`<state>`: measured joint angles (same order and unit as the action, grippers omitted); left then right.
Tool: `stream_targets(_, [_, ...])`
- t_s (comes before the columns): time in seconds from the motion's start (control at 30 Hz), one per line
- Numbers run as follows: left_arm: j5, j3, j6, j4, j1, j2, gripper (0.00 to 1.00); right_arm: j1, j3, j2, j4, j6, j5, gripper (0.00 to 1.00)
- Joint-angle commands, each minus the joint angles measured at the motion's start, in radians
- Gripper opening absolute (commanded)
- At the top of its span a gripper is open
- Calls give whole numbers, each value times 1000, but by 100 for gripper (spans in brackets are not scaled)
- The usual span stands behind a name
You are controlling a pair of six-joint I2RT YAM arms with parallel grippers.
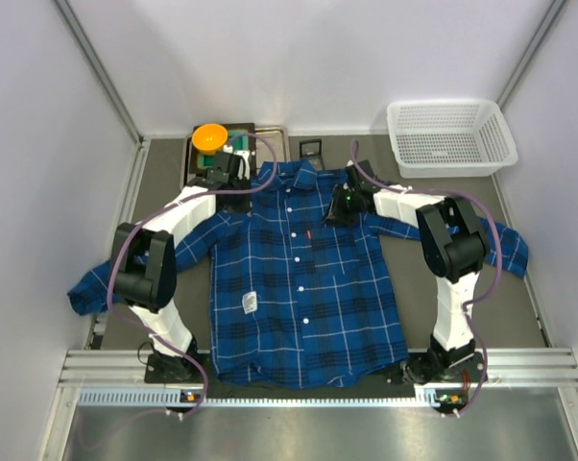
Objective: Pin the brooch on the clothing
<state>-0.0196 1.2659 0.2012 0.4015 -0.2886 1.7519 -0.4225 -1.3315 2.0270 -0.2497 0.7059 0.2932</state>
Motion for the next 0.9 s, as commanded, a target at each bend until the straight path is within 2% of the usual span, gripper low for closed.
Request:
stream_targets(0.0, [-83,3,9,-75,9,-66,0,-4,-57,9,6,-39,13,27])
stream_targets(0.1, [-155,3,-29,-50,25,-74,0,-5,-63,3,94,-111,137,31])
stream_targets(0.13, [-166,-5,-40,-46,28,-78,0,-5,-60,-11,131,-153,224,32])
stream_targets(0.3, [-321,-49,-106,-58,68,-123,0,-5,-32,-65,340,-276,440,46])
stream_targets(0.37, [-422,-72,-123,-72,81,-132,0,-5,-18,-83,424,-313,530,53])
stream_targets(0.5, [-618,-76,-173,-69,103,-129,0,-4,40,-120,588,-374,638,58])
stream_targets(0.53, [-687,-85,-183,-75,106,-132,0,-5,52,-123,605,-416,671,59])
stream_targets(0.7, [-839,-148,-239,-154,126,-170,0,-18,64,-132,665,-528,767,61])
stream_targets(0.87, [-989,-137,-322,-103,138,-167,0,-41,69,-162,626,-690,856,62])
